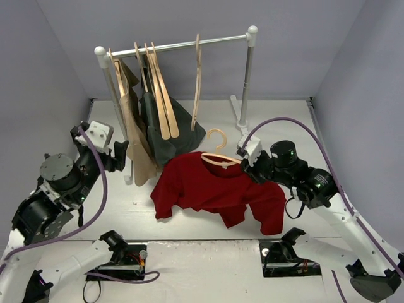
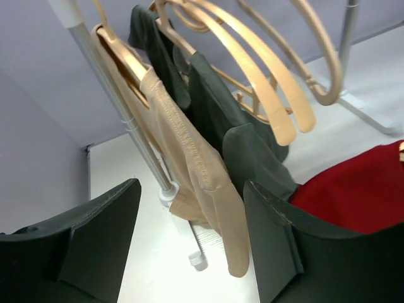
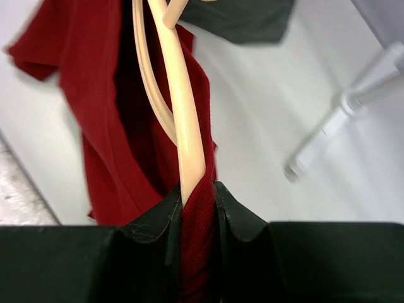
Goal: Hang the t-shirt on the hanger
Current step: Place the T-shirt on the hanger, then place the hanger at the clothesline.
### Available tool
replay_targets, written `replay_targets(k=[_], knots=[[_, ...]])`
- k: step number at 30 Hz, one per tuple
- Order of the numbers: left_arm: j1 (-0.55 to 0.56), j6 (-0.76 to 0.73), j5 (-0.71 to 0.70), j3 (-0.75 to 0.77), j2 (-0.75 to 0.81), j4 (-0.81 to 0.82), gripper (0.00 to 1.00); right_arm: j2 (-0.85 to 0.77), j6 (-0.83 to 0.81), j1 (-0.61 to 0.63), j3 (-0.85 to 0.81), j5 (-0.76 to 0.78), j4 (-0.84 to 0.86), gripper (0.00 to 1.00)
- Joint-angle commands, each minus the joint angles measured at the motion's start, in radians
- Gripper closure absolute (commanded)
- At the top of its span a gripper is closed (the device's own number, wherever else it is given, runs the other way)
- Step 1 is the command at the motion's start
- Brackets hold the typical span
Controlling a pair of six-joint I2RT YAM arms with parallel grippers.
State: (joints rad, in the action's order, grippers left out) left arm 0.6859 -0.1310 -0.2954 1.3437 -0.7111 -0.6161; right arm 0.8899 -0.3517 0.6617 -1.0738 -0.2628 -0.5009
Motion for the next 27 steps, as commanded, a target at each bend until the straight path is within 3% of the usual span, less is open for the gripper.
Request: replay_targets(k=[1, 8, 19, 27], knots=[[-0.005, 0.033, -0.106, -0.015, -0.06, 0.136, 0.39, 0.025, 0.042, -0.001, -0.047, 0.256, 0.016, 1.0], [-0.005, 0.012, -0.152, -0.107, -0.025, 0.205, 0.39, 0.092, 0.047, -0.005, -0.141, 0.612, -0.019, 1.0], [-0.018, 0.006, -0.259, -0.26, 0.074, 0.315, 0.39, 0.25, 0.049, -0.011, -0.386, 0.714, 0.089, 1.0], [-0.114, 0.04, -0.202, -0.31, 0.073, 0.309, 0.39, 0.429, -0.01, -0.01, -0.562, 0.834, 0.154, 1.0]])
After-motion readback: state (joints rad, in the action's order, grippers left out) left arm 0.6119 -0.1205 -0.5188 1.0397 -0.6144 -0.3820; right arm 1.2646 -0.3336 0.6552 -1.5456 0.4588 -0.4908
